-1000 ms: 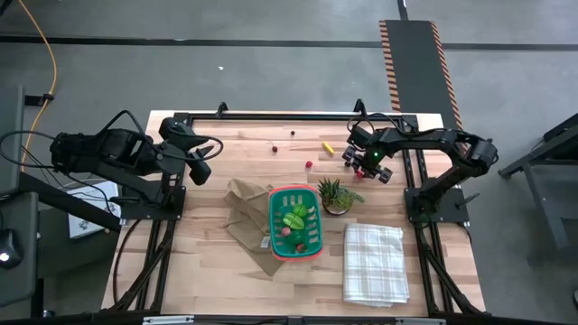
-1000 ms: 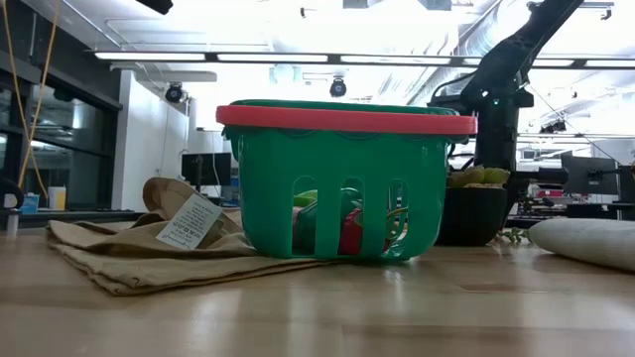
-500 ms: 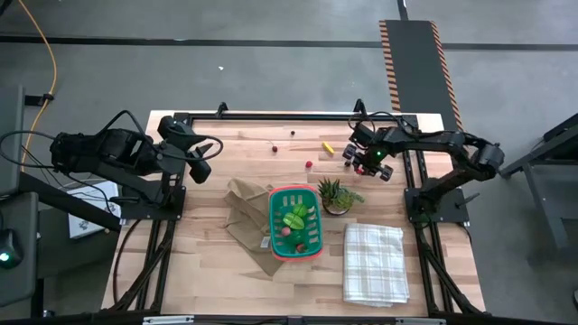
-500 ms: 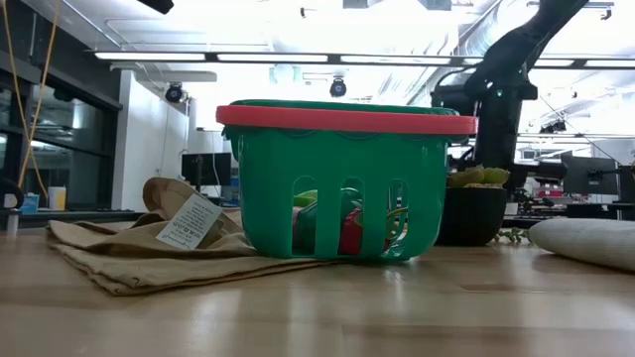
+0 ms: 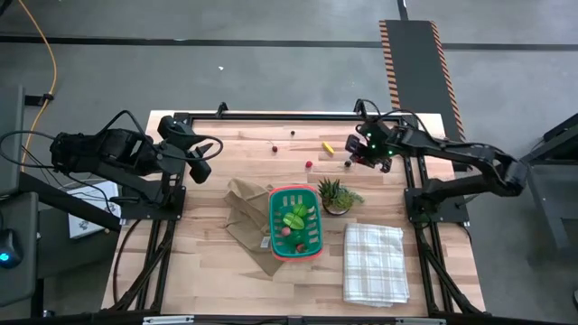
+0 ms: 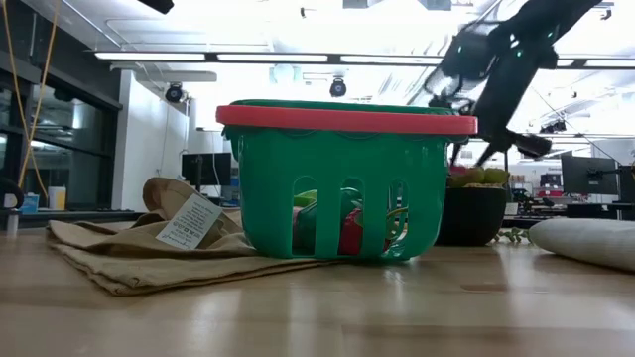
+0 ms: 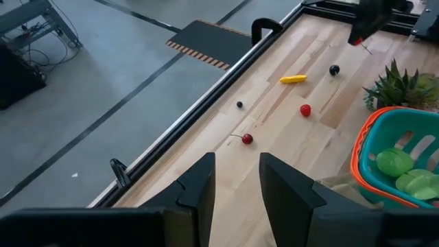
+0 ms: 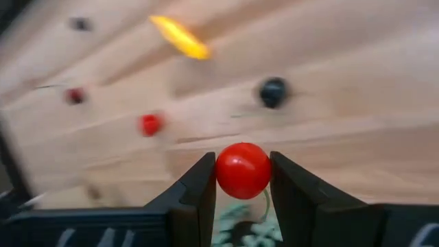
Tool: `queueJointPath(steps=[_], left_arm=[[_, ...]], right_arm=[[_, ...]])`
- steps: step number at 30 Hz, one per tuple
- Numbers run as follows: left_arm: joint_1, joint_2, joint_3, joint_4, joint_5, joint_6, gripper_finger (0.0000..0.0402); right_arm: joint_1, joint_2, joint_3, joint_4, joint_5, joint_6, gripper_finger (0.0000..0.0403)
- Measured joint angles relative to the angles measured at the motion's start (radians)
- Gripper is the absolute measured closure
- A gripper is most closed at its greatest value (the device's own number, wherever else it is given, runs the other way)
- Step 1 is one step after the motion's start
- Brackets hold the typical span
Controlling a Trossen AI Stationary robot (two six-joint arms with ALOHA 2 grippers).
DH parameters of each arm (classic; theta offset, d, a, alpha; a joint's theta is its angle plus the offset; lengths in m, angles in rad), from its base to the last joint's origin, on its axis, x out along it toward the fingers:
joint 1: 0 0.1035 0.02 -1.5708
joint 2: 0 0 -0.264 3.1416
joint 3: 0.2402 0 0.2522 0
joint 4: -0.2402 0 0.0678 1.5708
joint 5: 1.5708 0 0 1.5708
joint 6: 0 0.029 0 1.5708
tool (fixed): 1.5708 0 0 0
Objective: Pick and placing Produce into tupperware
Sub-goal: Put the right red cherry into the green basket
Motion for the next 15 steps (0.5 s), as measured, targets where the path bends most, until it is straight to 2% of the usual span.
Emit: queueJointPath(steps=[9, 15], left_arm=[[0.000, 0.000, 0.000, 0.001, 0.015, 0.000, 0.0300], [0.000, 0.000, 0.000, 0.008, 0.015, 0.000, 0.0300]], right_arm=[[0.018, -0.142, 0.000, 0.301, -0.004, -0.186, 0.0304], [0.018, -0.195, 0.000, 0.527, -0.104, -0.312, 0.0304]])
